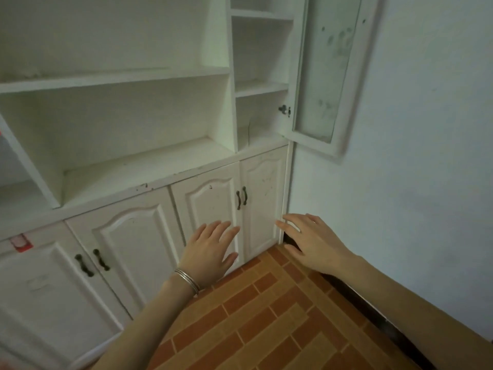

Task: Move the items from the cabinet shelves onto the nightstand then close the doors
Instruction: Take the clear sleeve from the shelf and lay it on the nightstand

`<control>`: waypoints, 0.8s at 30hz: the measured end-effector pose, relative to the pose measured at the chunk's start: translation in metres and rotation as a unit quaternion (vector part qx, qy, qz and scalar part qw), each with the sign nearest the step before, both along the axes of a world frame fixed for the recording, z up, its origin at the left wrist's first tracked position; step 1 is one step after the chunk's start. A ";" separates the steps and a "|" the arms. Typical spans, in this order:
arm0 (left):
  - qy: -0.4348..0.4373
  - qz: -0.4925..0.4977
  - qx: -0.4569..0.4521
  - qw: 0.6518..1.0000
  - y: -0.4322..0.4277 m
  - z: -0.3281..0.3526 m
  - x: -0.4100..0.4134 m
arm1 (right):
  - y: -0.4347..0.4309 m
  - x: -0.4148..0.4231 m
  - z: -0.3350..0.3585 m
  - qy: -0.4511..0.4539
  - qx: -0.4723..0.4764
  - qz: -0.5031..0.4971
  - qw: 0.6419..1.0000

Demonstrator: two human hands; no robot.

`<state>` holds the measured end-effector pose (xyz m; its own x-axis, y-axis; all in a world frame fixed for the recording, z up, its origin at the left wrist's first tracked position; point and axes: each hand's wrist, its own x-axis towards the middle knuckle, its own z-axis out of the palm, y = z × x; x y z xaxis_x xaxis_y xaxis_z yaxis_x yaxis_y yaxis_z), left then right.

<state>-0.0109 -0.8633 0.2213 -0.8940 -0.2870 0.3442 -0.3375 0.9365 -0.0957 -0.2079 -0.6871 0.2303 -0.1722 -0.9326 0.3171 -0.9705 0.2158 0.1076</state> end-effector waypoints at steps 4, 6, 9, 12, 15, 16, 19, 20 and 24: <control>-0.004 -0.003 0.013 1.000 -0.015 -0.004 -0.083 | -0.015 -0.085 0.001 0.007 -0.014 0.006 1.000; 0.000 -0.009 0.009 1.000 -0.023 0.001 -0.122 | -0.021 -0.123 0.008 0.009 -0.016 0.000 1.000; 0.024 0.013 0.008 1.000 -0.033 0.007 -0.173 | -0.035 -0.177 0.017 0.012 -0.007 0.019 1.000; 0.025 0.016 0.019 0.999 -0.041 0.002 -0.210 | -0.050 -0.212 0.019 -0.005 -0.020 0.032 0.999; 0.023 0.023 0.022 0.999 -0.055 -0.001 -0.240 | -0.064 -0.240 0.014 -0.004 -0.016 0.048 0.999; 0.026 0.025 0.023 0.999 -0.061 0.001 -0.251 | -0.069 -0.251 0.013 -0.001 -0.017 0.054 0.998; 0.036 0.025 0.022 0.999 -0.082 0.005 -0.278 | -0.088 -0.284 0.009 -0.004 -0.025 0.049 0.998; 0.038 0.026 0.019 0.999 -0.090 0.004 -0.287 | -0.095 -0.293 0.007 -0.007 -0.026 0.046 0.999; 0.039 0.029 0.024 0.999 -0.127 -0.003 -0.323 | -0.129 -0.328 -0.003 0.014 -0.022 0.061 0.998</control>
